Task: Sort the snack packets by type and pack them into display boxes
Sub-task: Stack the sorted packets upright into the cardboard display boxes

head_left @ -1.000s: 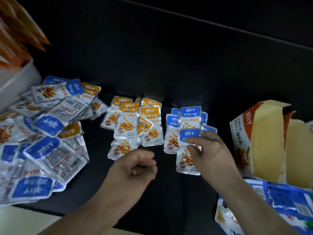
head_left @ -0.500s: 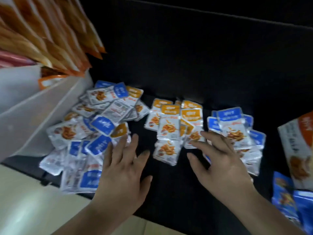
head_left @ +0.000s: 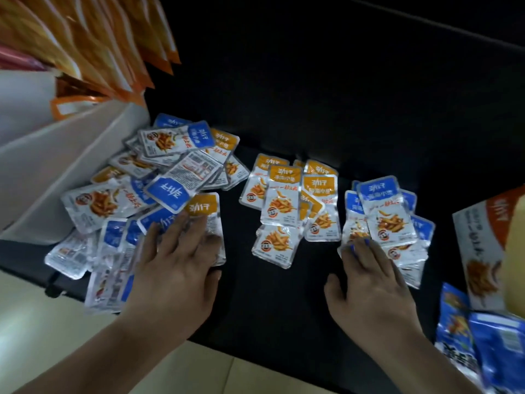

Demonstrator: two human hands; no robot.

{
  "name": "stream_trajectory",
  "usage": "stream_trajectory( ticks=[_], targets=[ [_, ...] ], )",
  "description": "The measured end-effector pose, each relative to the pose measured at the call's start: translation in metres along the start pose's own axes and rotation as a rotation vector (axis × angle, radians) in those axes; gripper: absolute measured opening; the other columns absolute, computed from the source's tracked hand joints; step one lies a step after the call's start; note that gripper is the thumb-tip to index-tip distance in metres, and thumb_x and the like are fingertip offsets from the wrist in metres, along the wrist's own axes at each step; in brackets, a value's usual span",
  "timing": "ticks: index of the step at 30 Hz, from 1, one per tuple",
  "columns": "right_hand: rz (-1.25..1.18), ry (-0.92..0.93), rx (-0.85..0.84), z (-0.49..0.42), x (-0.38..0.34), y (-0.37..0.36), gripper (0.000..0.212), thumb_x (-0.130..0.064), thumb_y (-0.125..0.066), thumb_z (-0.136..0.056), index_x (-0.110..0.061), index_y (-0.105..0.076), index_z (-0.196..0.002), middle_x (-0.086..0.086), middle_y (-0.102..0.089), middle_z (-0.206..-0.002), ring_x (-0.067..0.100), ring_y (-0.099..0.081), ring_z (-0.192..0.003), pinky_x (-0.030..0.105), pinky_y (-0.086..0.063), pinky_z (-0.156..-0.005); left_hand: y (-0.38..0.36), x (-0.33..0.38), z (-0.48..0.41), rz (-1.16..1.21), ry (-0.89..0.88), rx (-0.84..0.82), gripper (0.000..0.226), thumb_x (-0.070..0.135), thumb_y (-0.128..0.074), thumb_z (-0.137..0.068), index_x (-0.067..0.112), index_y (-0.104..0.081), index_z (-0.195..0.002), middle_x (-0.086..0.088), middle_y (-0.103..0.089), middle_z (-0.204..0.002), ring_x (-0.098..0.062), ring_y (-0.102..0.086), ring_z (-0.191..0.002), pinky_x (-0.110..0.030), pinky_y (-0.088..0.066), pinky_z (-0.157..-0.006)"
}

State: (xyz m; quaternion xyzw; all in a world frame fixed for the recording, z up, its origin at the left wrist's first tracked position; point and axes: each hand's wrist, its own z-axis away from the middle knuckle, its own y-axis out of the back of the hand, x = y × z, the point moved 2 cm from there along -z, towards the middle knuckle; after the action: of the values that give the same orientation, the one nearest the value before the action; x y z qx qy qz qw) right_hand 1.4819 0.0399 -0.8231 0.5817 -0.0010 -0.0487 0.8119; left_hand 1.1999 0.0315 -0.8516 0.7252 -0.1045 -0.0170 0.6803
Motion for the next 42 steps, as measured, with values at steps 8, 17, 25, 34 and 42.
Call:
stream_trajectory(
  ticks=[8, 17, 25, 34, 42],
  targets=[
    [0.091, -0.059, 0.086, -0.013, 0.015, 0.000, 0.071, -0.060, -0.037, -0.097, -0.020, -0.036, -0.156, 0.003, -0.029, -0.148, 0.026, -0.030, -0.130, 0.046, -0.035, -0.107, -0.001, -0.002, -0.001, -0.046, 0.008, -0.057, 0.058, 0.047, -0.046, -0.090, 0.017, -0.066, -0.135, -0.010, -0.058, -0.145, -0.040, -0.049, -0.139, -0.067, -0.031, -0.115],
    [-0.479, 0.427, 0.218, 0.007, -0.061, -0.007, 0.057, -0.056, -0.050, -0.091, -0.028, -0.063, -0.139, -0.011, -0.050, -0.153, 0.014, -0.041, -0.147, 0.037, -0.043, -0.111, -0.004, -0.001, 0.022, 0.004, -0.084, -0.070, 0.054, 0.046, -0.054, -0.089, 0.015, -0.070, -0.130, -0.006, -0.056, -0.147, -0.036, -0.047, -0.143, -0.069, -0.035, -0.113],
    [-0.225, 0.488, 0.016, -0.016, -0.079, -0.024, 0.082, -0.075, -0.023, -0.088, -0.034, -0.037, -0.158, -0.021, -0.014, -0.169, 0.005, 0.007, -0.158, 0.027, -0.019, -0.124, 0.002, -0.016, 0.024, 0.105, -0.009, -0.033, 0.063, 0.060, -0.052, -0.092, 0.015, -0.065, -0.134, -0.006, -0.058, -0.147, -0.033, -0.046, -0.145, -0.063, -0.034, -0.117],
    [-0.305, 0.476, 0.006, -0.021, -0.074, -0.005, 0.055, -0.064, -0.048, -0.094, -0.048, -0.049, -0.147, -0.038, -0.027, -0.156, -0.012, -0.010, -0.149, 0.020, -0.037, -0.112, 0.010, 0.004, -0.013, -0.059, 0.066, -0.155, 0.080, 0.077, -0.058, -0.073, 0.005, -0.075, -0.103, -0.013, -0.069, -0.114, -0.040, -0.058, -0.128, -0.070, -0.038, -0.104],
    [-0.826, 0.253, 0.056, -0.013, -0.044, 0.022, 0.033, -0.039, -0.063, -0.097, -0.048, -0.065, -0.128, -0.034, -0.057, -0.133, -0.014, -0.048, -0.130, 0.017, -0.045, -0.106, 0.042, 0.013, -0.027, 0.054, 0.015, 0.034, 0.037, 0.031, -0.047, -0.086, 0.011, -0.078, -0.085, -0.003, -0.077, -0.106, -0.031, -0.066, -0.119, -0.064, -0.043, -0.106]
  ],
)
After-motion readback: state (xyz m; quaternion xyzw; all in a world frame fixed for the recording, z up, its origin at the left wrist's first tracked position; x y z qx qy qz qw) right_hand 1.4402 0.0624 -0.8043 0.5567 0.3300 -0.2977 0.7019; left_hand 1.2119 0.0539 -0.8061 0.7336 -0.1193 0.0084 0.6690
